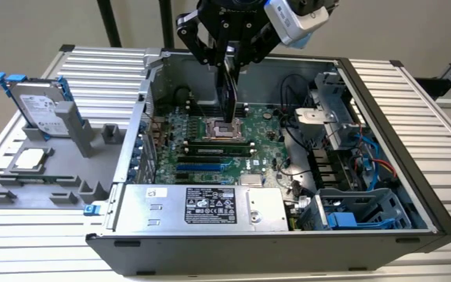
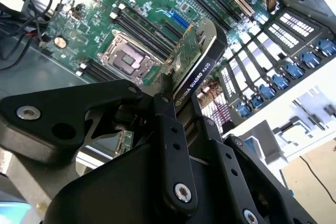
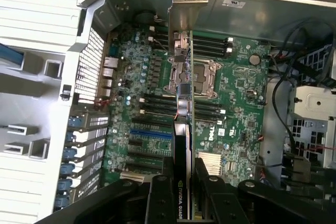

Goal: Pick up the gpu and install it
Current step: 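Insert the gpu into the slot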

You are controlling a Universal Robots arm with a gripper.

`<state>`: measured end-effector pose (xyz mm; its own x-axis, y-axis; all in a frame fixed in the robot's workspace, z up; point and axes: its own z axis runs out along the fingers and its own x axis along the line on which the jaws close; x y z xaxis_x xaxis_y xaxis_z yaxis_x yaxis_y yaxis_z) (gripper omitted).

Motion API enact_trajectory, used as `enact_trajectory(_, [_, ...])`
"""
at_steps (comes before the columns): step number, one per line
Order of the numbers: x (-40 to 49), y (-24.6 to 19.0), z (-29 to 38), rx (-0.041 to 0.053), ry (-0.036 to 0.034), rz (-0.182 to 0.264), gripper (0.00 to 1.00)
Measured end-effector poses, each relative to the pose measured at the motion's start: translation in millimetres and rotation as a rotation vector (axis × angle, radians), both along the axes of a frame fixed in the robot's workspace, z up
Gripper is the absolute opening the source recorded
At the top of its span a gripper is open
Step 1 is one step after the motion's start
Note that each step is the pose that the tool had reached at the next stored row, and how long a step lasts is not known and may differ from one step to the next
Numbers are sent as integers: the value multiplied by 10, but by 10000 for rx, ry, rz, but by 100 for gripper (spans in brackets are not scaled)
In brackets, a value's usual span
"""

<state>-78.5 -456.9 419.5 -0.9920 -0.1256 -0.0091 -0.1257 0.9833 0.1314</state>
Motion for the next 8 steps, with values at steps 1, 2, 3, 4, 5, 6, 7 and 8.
enact_trajectory(1, [0,0,0,0,0,44,0])
enact_trajectory(2, [0,0,0,0,0,86,0])
enact_trajectory(3, [0,0,0,0,0,129,0])
enact_trajectory(4, [0,0,0,0,0,173,0])
enact_trajectory(5, [0,0,0,1,-1,217,0])
enact_trajectory(6, [0,0,0,0,0,262,0])
enact_trajectory(7, [0,0,0,0,0,308,0])
enact_trajectory(8, [0,0,0,0,0,352,0])
